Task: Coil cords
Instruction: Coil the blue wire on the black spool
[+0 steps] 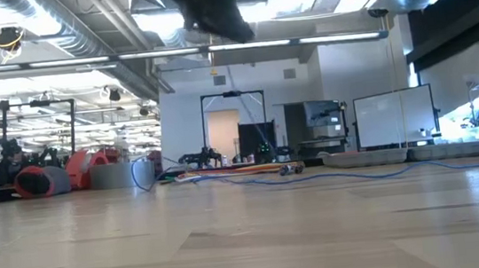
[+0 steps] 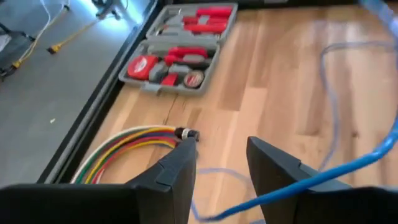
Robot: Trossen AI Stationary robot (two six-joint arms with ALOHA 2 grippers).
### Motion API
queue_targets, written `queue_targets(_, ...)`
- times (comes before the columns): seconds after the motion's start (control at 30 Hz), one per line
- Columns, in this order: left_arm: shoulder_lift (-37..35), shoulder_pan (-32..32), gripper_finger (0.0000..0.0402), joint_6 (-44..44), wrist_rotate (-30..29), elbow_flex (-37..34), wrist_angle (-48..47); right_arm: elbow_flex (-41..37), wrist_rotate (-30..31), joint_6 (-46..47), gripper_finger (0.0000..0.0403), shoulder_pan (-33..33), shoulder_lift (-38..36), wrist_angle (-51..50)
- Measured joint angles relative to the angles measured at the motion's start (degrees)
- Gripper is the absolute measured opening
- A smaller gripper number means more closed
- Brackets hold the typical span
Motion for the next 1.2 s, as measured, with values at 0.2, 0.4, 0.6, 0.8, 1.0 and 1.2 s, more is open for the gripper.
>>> queue_targets(0.2, -5.4, -3.1, 0.0138, 4.3, -1.9, -5.2, 9.8, -14.1, 0.2, 0.0, 0.0003, 0.0, -4.3, 10.1)
queue_targets(0.4, -5.7, -3.0, 0.0138, 9.3, -2.0, -7.4, 18.8, -30.7, -2.4, 1.7, 0.0003, 0.0, -5.0, 32.5)
queue_targets(0.6, -5.3, -2.2, 0.0138, 7.2, -2.0, -7.4, 16.6, -36.8, -3.0, 1.5, 0.0003, 0.0, -3.7, 48.0)
queue_targets(0.8, -5.3, -1.0, 0.0138, 1.9, -2.0, -7.4, 12.1, -36.8, -2.4, 1.6, 0.0003, 0.0, -2.5, 46.8)
queue_targets(1.0, -5.3, -0.1, 0.0138, 1.0, -2.0, -7.4, 12.2, -36.8, -2.4, 2.5, 0.0003, 0.0, 0.1, 42.8)
queue_targets(1.2, -5.3, -0.1, 0.0138, 1.0, -2.0, -7.4, 12.3, -36.8, -2.4, 2.8, 0.0003, 0.0, 3.2, 45.5)
